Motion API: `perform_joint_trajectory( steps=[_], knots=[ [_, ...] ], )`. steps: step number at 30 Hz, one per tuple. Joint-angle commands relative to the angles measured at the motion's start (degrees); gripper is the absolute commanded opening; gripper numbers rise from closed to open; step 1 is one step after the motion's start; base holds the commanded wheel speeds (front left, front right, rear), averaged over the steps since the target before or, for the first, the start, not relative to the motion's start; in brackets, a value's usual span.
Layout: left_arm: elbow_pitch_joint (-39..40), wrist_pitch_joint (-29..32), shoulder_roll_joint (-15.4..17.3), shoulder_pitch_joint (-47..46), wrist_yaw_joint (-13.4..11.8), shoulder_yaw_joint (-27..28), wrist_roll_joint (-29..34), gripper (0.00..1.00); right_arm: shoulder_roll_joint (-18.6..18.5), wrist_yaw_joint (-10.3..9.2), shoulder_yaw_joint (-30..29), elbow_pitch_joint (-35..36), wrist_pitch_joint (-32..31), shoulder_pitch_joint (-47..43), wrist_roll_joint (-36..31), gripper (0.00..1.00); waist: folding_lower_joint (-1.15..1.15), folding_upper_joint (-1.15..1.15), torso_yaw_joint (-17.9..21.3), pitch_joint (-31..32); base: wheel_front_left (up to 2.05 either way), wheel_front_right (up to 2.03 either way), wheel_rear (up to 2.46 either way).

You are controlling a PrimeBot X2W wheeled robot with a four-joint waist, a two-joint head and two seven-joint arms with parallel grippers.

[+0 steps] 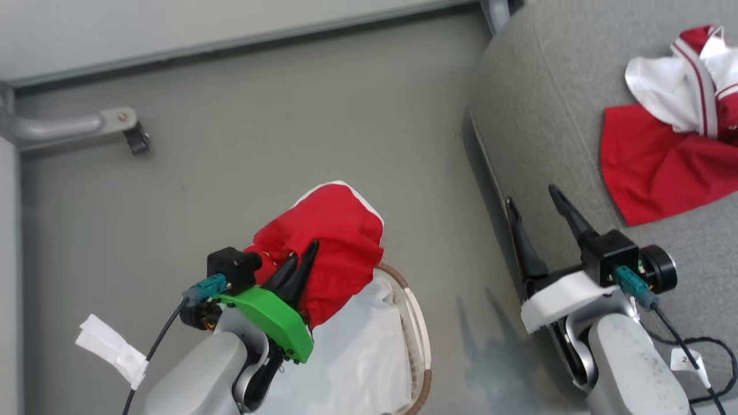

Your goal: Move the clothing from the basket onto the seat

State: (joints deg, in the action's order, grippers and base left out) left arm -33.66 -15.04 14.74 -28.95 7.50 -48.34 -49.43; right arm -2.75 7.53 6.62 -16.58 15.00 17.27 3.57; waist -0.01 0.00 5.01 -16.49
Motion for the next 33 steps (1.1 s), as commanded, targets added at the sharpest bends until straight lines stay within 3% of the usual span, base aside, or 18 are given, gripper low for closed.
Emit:
perform_joint_trajectory(
  steps=[1, 9, 16, 24, 29, 33],
  knots=[
    [1.8, -0.2, -0.5, 1.7, 0.0, 2.2, 1.7, 0.00, -0.3, -0.08, 0.0, -0.4, 0.3, -1.7, 0.4, 1.00, 0.01, 0.00, -3.9, 8.4, 0.00, 0.00, 0.00],
    [12.0, -0.2, -2.5, 4.6, 0.0, 12.2, 9.1, 0.00, -0.3, -0.08, 0.2, -1.6, 0.3, -5.9, 1.0, 1.00, 0.01, 0.00, -4.6, 14.1, 0.00, 0.00, 0.00],
    [19.7, -0.1, -4.7, 6.2, 0.0, 18.1, 12.0, 0.00, -0.3, -0.08, 2.5, -1.1, 0.3, -7.4, 2.0, 1.00, 0.01, 0.00, -4.3, 15.4, 0.00, 0.00, 0.00],
    [22.2, -0.1, -5.8, 7.6, 0.0, 18.6, 13.6, 0.00, -0.3, -0.08, 14.6, 2.8, 0.3, -2.5, -4.8, 1.00, 0.01, 0.00, -4.0, 15.3, 0.00, 0.00, 0.00],
    [22.1, -0.1, -6.3, 7.5, 0.0, 17.5, 13.1, 0.00, -0.2, -0.08, 24.0, -0.1, 0.3, 3.8, -8.6, 1.00, 0.01, 0.00, -4.7, 15.3, 0.00, 0.00, 0.00],
    [21.8, -0.1, -6.9, 7.0, 0.0, 15.8, 12.6, 0.00, -0.3, -0.08, 27.1, -2.4, 0.3, 7.7, -9.4, 1.00, 0.01, 0.00, -6.0, 15.3, 0.00, 0.00, 0.00]
  ],
)
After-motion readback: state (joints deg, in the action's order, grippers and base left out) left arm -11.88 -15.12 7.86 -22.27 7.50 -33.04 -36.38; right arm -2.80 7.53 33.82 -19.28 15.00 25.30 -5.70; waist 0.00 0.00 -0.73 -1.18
